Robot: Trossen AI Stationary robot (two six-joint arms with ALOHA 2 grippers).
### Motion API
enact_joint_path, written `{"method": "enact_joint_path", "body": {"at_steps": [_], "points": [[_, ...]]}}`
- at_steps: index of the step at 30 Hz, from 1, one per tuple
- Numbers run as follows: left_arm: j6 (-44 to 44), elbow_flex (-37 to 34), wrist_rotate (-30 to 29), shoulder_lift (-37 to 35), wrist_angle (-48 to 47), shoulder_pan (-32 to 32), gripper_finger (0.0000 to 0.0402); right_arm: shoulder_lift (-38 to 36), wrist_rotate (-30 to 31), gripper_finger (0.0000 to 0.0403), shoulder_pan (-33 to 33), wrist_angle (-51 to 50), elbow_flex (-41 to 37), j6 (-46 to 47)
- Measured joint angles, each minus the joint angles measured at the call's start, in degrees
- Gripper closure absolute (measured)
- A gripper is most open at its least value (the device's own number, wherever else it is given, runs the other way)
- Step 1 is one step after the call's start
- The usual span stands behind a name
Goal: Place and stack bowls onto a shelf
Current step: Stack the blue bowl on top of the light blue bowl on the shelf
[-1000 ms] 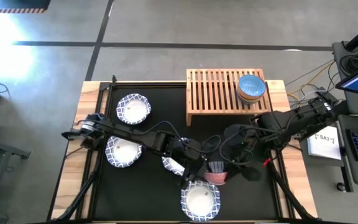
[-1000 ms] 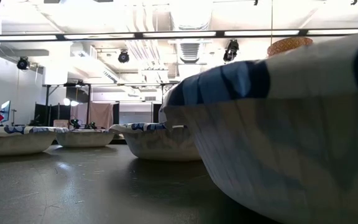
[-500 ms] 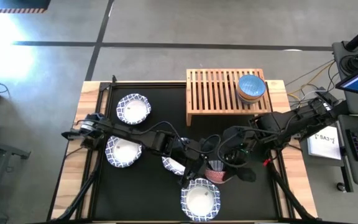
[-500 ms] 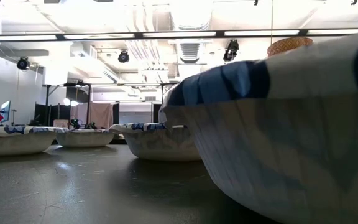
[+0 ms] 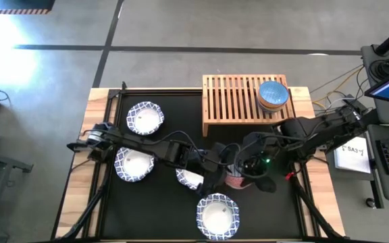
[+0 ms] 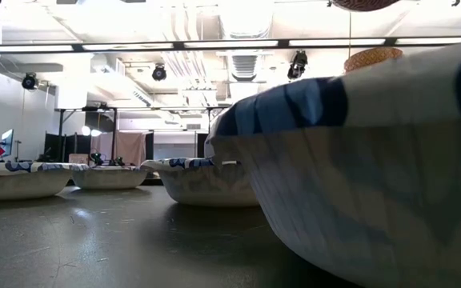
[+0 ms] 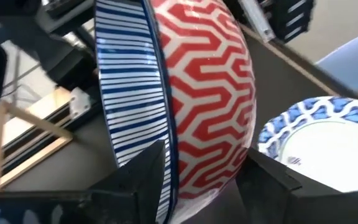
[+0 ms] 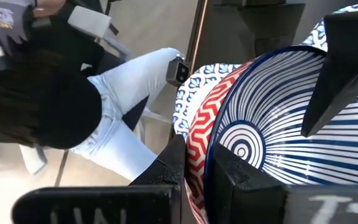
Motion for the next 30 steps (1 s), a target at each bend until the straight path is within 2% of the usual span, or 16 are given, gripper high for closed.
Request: {"method": "enact_joint_path", "body": {"at_steps": [8,16,26,28,30], "points": [[-1.4,3.8,-3.0,0.1,-4.1,0.0,0.0222,0.0,0.7,0.0378,-0.9,-2.1,0.2,-3.8],[-6.2,3.4,-4.5,0.2,-3.6,0.0,0.0185,0.1,2.7,0.0380,-1.2,-3.8,0.0,-5.2],[-6.1,3.4,-6.7,0.2,-3.9,0.0,0.0141,0.1,5.6,0.0383,-1.6,-8.0,-0.2,-6.5],[-6.1,3.4,-9.2,0.2,-4.0,-0.1,0.0137,0.0,6.6,0.0385,-1.9,-8.2,-0.2,-7.4],[-6.2,3.4,-14.9,0.2,-4.4,-0.1,0.0136,-0.2,8.1,0.0385,-2.5,-9.6,-0.1,-8.0]]}}
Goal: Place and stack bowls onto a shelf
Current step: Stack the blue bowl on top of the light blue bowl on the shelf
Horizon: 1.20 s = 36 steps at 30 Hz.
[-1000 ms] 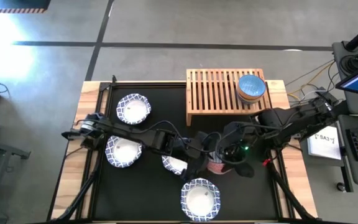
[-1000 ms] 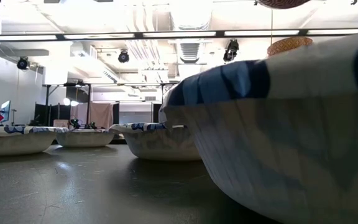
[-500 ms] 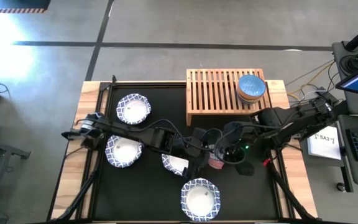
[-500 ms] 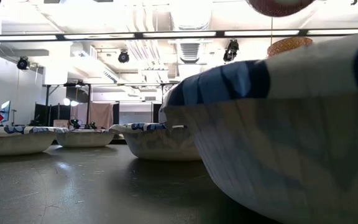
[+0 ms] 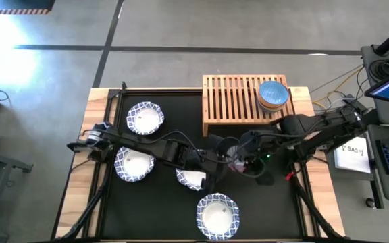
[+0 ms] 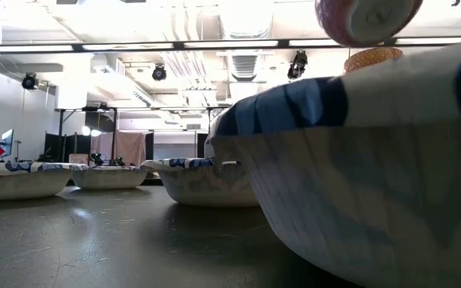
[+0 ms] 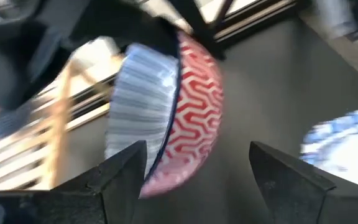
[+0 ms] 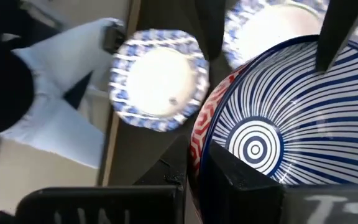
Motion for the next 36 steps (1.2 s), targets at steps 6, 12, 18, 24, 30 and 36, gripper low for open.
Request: {"method": "enact_joint_path", "body": {"at_steps": [6,12,18,24,30,36], "points": [[-0.7,1.0,-10.4,0.0,-1.7,0.1,0.0136,-0.1,7.6,0.0385,-1.5,-5.9,1.9,-2.1],[-2.1,2.7,-16.7,-0.1,-3.8,0.1,0.0136,-0.1,23.1,0.0385,-1.4,-11.2,7.4,-6.6],[-4.8,3.8,-21.1,-0.1,-8.9,0.3,0.0135,-0.1,46.4,0.0385,-3.8,-25.6,13.3,-3.4],[-6.1,3.8,-21.2,-0.1,-9.8,0.4,0.0135,-2.0,51.6,0.0385,-12.1,-25.1,15.6,1.1],[-7.9,3.8,-21.2,-0.1,-10.9,0.3,0.0135,-2.4,48.9,0.0385,-25.3,-25.2,15.7,6.2],[-9.2,3.8,-21.2,-0.1,-12.8,0.4,0.0135,-1.0,42.4,0.0385,-34.1,-25.3,14.3,5.6]]}}
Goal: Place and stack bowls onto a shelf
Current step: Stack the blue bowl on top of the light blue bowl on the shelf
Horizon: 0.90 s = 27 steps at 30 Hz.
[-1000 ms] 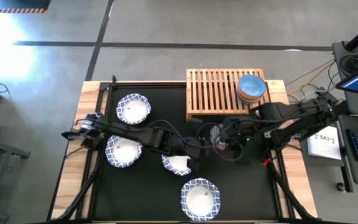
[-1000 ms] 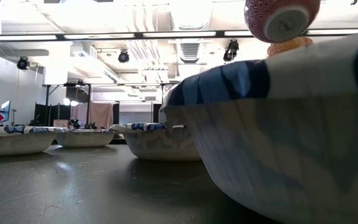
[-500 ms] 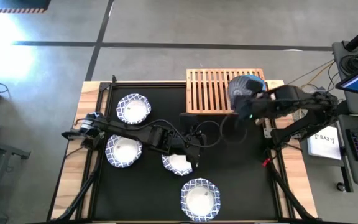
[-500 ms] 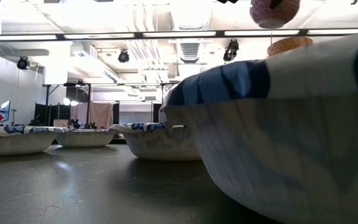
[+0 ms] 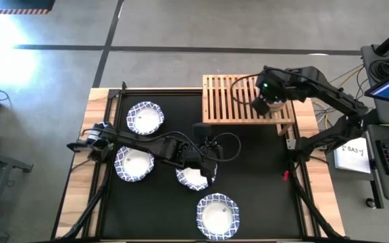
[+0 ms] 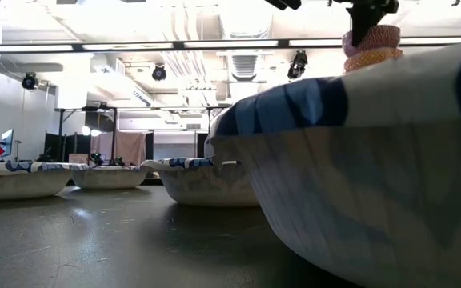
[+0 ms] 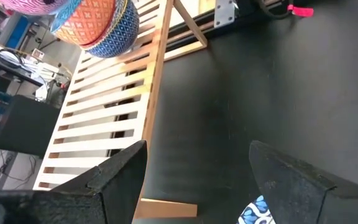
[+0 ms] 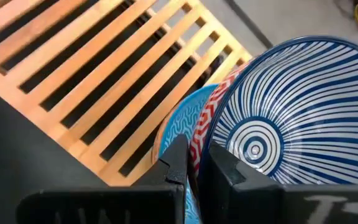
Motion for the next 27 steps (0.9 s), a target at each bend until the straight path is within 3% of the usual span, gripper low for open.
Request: {"method": "enact_joint_path", "body": {"at_steps": [14,27], "points": [[-2.1,0.0,0.0,0.0,-3.6,0.0,0.0135,4.5,-4.5,0.0385,-6.3,0.2,0.0,1.2],[-4.5,0.0,0.0,0.0,-5.8,0.0,0.0135,3.7,-6.1,0.0385,-7.8,0.1,0.0,1.2]]}}
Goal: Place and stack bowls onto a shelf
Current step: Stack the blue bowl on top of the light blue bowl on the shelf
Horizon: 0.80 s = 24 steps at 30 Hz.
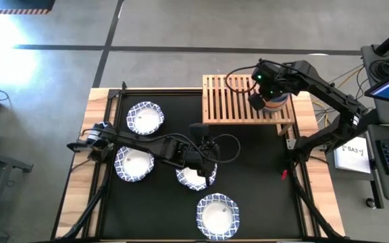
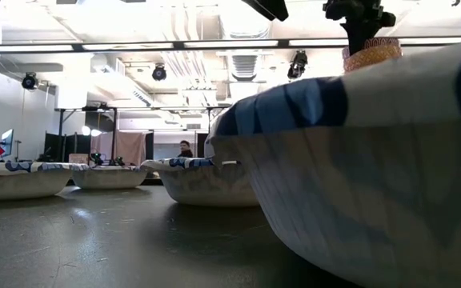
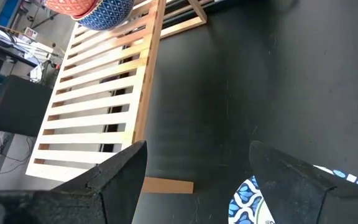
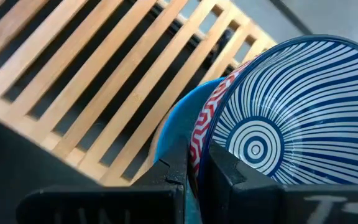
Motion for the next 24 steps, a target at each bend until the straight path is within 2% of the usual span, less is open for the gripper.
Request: {"method": "enact_joint_path", "body": {"at_steps": [7,17,24], "points": [[0.1,0.0,0.0,0.0,0.0,0.0,0.0135,-0.9,-5.3,0.0375,0.0,0.0,0.0,0.7],[0.1,0.0,0.0,0.0,0.0,0.0,0.0135,-2.1,-5.8,0.0369,0.0,0.0,0.0,0.0],[0.1,0.0,0.0,0.0,0.0,0.0,0.0135,-3.4,-5.8,0.0335,0.0,0.1,0.0,0.0]]}}
